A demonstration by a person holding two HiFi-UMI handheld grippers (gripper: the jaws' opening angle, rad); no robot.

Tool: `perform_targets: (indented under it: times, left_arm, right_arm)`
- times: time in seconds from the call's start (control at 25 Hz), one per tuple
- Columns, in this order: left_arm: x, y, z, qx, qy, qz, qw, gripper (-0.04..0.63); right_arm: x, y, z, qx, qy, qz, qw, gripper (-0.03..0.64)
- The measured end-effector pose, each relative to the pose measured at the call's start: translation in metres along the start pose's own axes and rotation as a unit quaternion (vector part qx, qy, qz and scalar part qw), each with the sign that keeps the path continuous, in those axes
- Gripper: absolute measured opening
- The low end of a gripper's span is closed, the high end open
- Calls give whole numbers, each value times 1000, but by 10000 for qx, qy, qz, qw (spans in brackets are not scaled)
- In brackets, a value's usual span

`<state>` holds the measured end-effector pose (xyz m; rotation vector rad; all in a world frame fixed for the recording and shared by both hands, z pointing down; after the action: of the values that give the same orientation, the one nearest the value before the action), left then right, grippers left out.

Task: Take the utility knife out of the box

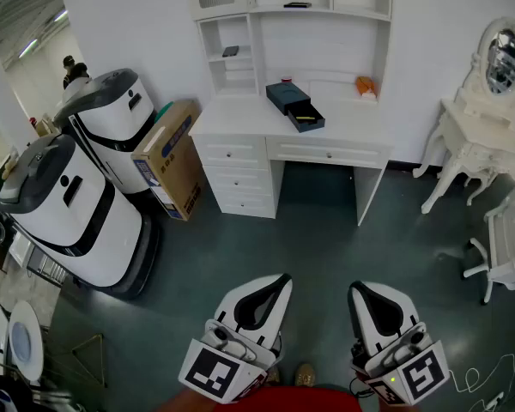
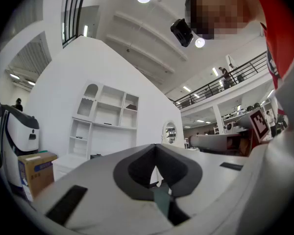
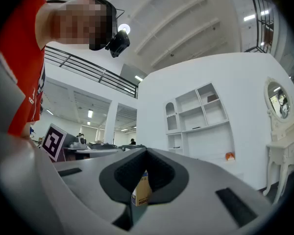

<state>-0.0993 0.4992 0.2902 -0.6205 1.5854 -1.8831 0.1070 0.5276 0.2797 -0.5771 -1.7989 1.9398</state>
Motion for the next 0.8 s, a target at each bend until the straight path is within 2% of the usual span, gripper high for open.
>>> perform_targets:
  times: [0.52,0.68,0.8]
  left_arm:
    - [-3,2,-1,-15,64,3,10000,37]
    - [-4,5,5,-195,177,-1,9997,37]
    - [-8,6,9,-157,231,19,9996,37]
  right_arm:
    - [-1,1,-3,-20,107,-46,9999,-8]
    - [-9,1,-4,-50,104,48,9999,-6]
    - [-16,1,-7,-57,146,39,9999,-6]
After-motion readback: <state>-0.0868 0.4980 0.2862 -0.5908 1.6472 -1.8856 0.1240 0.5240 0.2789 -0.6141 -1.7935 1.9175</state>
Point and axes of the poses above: the fingertips, and each gripper's own axes: z forward along the fingers, x to its left, y out of its top, the point moved 9 cm from there along -z, backward along the fingers, and after that the axes turned 15 degrees about x, right-handed, at the moved point
